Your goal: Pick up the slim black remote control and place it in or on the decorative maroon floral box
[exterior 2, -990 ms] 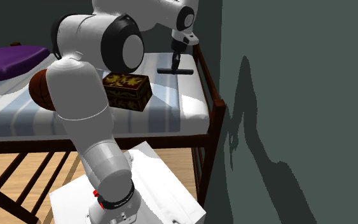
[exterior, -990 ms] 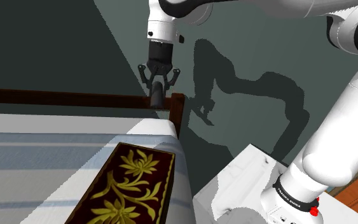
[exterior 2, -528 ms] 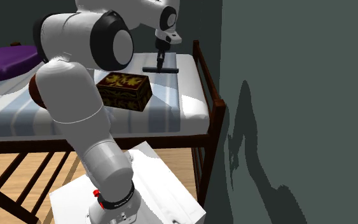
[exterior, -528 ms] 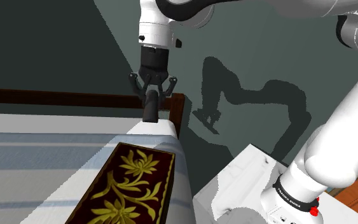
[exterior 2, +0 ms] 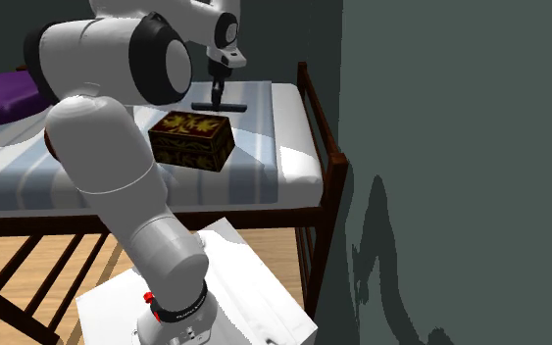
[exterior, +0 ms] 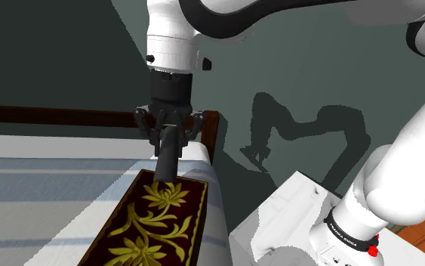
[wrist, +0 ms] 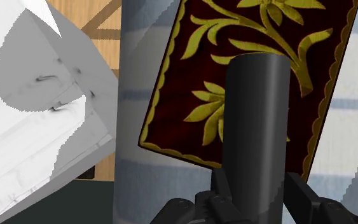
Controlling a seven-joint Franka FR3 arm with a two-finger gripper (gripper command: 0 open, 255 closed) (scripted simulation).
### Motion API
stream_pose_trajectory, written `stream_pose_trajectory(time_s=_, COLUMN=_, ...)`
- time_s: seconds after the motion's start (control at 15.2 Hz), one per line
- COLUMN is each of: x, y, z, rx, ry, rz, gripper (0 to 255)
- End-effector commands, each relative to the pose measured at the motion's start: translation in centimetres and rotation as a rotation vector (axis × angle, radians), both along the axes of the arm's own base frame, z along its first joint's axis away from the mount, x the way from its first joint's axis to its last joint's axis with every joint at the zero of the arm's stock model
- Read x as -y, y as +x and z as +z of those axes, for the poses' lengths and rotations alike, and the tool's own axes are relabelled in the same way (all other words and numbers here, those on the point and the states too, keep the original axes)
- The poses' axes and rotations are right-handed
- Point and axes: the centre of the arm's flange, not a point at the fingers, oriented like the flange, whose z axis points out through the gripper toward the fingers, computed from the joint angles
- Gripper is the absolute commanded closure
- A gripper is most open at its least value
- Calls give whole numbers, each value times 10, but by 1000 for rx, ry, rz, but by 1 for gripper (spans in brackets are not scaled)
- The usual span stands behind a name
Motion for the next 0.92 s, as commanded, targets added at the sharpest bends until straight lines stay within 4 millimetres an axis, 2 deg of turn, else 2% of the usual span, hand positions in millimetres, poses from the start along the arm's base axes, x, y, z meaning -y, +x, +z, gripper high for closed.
stream_pose_trajectory(time_s=0.0, x=-20, y=-19, z=-1, rx=0, ry=0, rz=-2, gripper=255)
stream_pose_trajectory(time_s=0.53, x=-96, y=-88, z=-6, rx=0, ry=0, rz=-2, gripper=255)
stream_pose_trajectory(time_s=0.86, x=-96, y=-88, z=-32, rx=0, ry=0, rz=-2, gripper=255)
